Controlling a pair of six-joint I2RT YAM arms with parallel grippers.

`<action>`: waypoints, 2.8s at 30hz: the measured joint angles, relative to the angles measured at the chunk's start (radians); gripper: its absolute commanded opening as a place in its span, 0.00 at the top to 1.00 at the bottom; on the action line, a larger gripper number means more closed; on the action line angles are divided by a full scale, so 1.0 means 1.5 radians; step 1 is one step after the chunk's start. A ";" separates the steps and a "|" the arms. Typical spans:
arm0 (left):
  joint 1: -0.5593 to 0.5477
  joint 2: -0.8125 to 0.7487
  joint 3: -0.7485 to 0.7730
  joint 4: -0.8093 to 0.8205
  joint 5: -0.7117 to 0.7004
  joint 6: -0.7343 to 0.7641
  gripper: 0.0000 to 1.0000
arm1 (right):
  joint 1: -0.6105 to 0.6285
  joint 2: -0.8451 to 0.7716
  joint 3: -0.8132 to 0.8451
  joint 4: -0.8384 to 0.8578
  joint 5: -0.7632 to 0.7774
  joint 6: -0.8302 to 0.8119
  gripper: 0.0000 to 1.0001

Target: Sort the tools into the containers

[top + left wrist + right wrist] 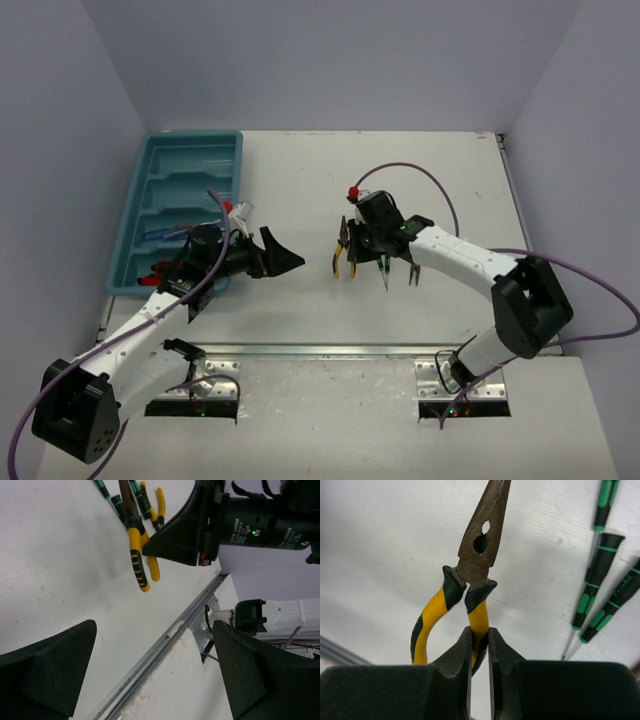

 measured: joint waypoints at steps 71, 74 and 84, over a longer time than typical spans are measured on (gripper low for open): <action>0.352 0.578 0.644 -0.442 -0.592 -0.307 1.00 | -0.053 -0.352 -0.119 -0.036 0.020 0.032 0.01; 0.352 0.581 0.638 -0.445 -0.575 -0.320 0.96 | -0.053 -0.347 -0.119 -0.036 0.019 0.032 0.01; 0.358 0.603 0.632 -0.408 -0.503 -0.340 0.25 | -0.053 -0.342 -0.120 -0.036 0.024 0.028 0.01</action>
